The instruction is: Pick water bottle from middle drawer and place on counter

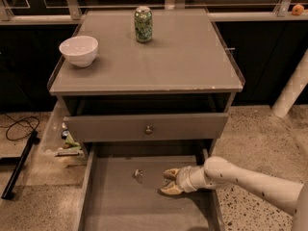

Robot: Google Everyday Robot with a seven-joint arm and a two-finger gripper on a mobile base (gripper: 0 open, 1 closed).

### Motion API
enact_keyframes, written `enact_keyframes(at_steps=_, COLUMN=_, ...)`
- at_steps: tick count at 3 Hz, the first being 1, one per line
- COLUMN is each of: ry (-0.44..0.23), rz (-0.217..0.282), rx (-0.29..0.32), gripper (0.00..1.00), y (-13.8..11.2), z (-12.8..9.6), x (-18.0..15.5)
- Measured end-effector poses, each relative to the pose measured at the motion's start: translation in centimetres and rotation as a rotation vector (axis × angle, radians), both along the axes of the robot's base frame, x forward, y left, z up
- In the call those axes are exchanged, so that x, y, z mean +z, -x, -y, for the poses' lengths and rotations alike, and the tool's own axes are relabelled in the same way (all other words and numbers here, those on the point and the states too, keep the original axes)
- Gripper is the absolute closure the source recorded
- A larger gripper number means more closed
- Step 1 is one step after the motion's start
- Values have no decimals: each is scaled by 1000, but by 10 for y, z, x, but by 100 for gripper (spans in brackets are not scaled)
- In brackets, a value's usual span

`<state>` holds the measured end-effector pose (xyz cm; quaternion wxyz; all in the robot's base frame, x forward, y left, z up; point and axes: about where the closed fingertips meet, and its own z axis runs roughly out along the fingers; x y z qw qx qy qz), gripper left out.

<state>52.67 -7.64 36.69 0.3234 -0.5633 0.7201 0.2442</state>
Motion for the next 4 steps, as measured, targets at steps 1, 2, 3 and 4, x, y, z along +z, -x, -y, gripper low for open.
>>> enact_keyframes(at_steps=1, ry=0, rz=-18, rx=10, gripper=100, y=5, z=0, x=1)
enact_keyframes(at_steps=2, ry=-28, rz=-18, rx=34, gripper=100, y=20, z=11, x=31)
enact_keyframes(at_steps=3, ry=-12, rz=32, rx=45, gripper=100, y=36, z=29, x=74)
enact_keyframes(at_steps=4, ry=11, rz=91, rx=63, gripper=100, y=50, z=52, x=131)
